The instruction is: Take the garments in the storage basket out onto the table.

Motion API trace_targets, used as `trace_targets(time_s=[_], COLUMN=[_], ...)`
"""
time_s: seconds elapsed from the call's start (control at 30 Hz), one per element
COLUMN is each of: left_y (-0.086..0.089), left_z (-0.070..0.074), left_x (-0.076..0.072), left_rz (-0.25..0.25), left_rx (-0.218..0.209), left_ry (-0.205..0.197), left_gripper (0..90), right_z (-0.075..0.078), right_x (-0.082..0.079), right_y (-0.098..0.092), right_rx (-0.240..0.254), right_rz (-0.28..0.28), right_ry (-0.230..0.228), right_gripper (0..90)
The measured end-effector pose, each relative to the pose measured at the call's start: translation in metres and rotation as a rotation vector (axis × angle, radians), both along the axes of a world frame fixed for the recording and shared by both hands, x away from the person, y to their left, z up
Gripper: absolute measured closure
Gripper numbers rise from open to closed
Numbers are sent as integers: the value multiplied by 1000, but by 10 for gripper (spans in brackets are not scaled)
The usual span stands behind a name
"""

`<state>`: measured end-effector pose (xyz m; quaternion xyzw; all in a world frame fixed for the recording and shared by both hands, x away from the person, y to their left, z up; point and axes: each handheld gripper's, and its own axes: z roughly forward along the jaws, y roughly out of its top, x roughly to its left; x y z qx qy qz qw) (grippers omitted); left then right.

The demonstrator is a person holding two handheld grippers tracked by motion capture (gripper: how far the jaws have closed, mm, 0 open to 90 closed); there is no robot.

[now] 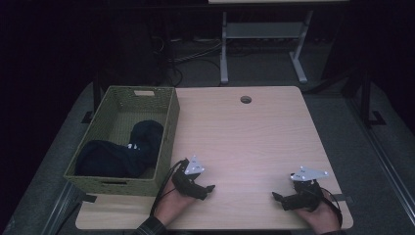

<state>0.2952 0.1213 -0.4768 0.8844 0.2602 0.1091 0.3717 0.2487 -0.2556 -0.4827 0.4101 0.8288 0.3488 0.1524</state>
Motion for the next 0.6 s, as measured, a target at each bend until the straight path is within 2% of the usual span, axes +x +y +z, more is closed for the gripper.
trace_targets(time_s=[0.33,0.6], left_y=[-2,-1], left_z=[0,3], left_x=[1,1], left_rz=[9,13], left_rx=[-1,13], left_ry=[-2,19], left_gripper=[132,137], right_z=[0,0], right_x=[0,0], right_y=[0,0], right_rx=[1,2], right_rz=[-4,-2], right_ry=[4,4], right_gripper=[13,13])
